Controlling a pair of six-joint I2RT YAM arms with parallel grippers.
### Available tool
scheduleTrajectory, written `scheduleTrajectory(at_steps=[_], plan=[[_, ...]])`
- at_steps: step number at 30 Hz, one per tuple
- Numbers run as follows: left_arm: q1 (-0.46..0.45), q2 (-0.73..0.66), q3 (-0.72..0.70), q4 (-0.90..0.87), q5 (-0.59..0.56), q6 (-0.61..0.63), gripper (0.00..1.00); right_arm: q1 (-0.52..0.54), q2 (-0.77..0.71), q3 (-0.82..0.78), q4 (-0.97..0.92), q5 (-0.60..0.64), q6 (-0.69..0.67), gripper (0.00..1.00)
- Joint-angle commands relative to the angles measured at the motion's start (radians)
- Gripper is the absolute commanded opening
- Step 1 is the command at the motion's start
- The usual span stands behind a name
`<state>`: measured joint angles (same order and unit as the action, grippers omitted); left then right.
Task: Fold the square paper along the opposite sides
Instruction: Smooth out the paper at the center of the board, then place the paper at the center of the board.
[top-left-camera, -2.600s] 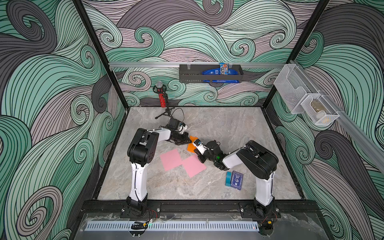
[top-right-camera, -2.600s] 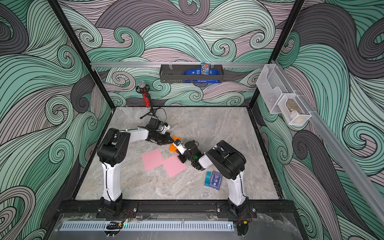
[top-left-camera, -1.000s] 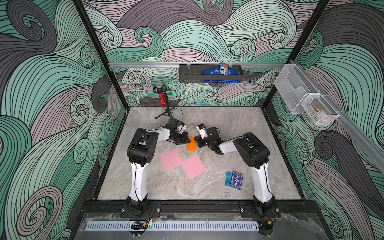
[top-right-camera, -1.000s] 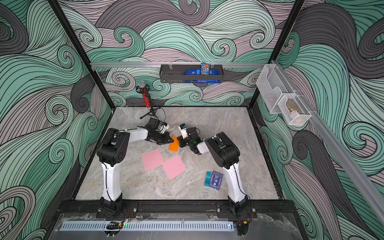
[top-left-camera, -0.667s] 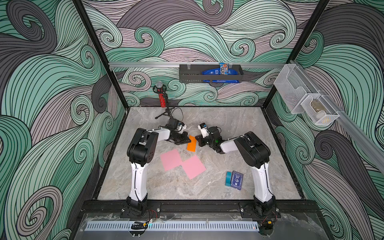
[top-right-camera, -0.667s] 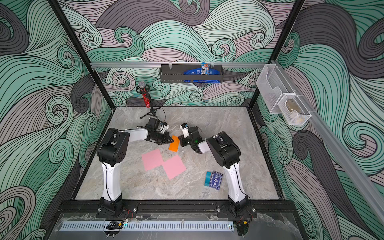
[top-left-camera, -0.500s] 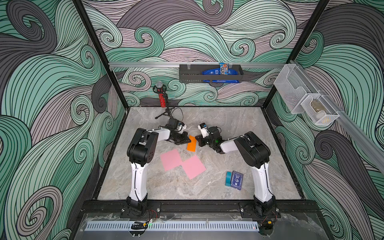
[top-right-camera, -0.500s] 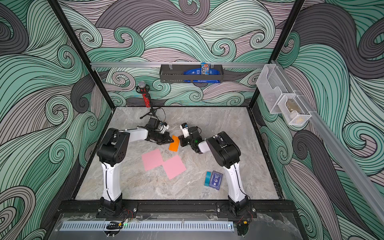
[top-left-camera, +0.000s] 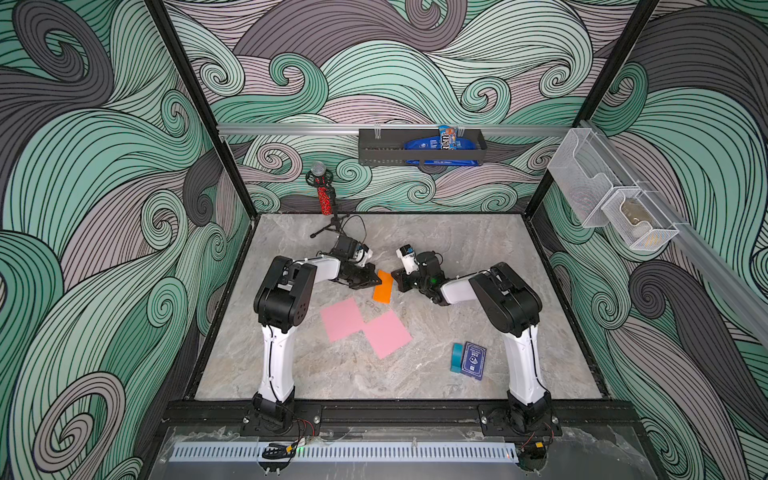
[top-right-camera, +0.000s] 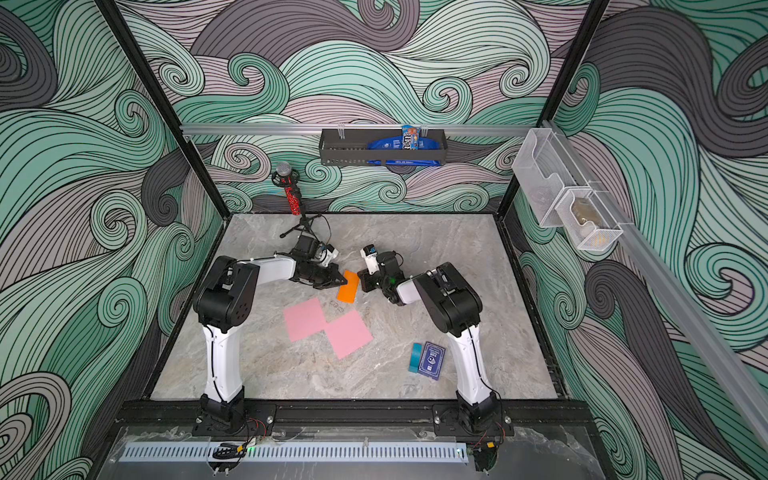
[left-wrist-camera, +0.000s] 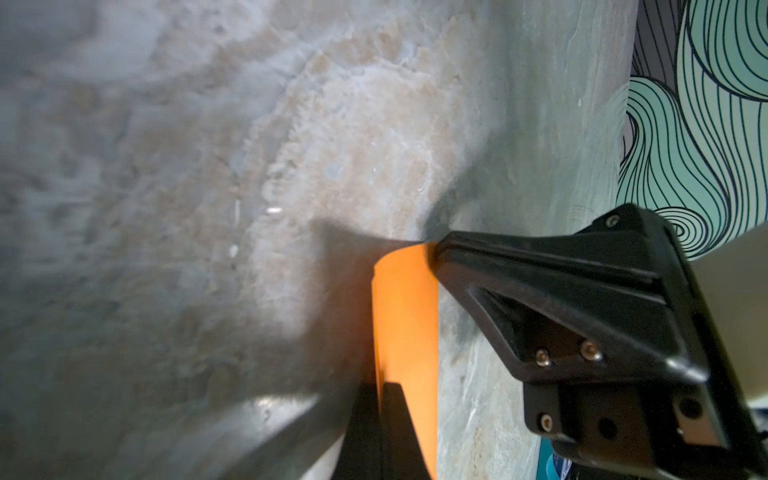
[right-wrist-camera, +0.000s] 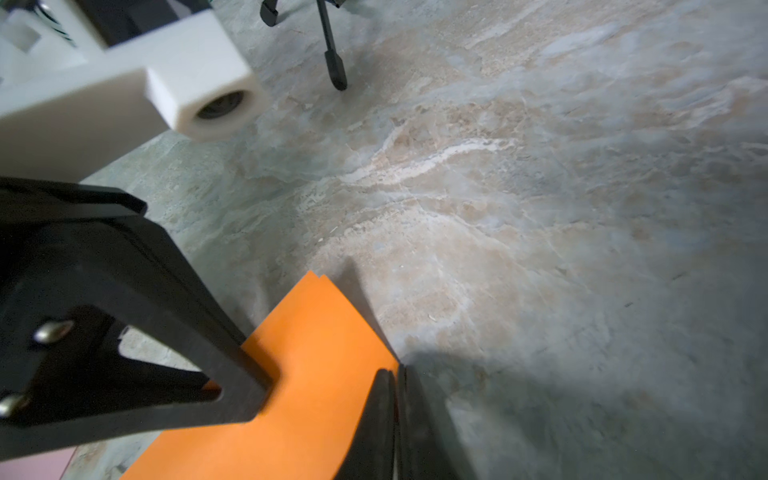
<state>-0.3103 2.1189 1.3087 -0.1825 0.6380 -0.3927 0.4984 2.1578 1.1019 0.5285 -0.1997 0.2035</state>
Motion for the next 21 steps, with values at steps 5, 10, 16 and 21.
scheduleTrajectory(at_steps=[5,10,16,21], plan=[[0.019,-0.107,-0.017,-0.024,0.010,-0.057,0.00,-0.017,-0.262,-0.106,-0.140,0.036,0.043,0.31],[0.018,-0.178,-0.066,0.040,0.081,-0.126,0.00,-0.015,-0.455,-0.230,-0.163,-0.029,0.177,0.42],[0.019,-0.242,-0.093,0.121,0.175,-0.213,0.00,-0.022,-0.526,-0.290,-0.177,-0.262,0.383,0.47],[0.019,-0.261,-0.107,0.197,0.239,-0.285,0.00,-0.038,-0.489,-0.261,-0.176,-0.443,0.542,0.48]])
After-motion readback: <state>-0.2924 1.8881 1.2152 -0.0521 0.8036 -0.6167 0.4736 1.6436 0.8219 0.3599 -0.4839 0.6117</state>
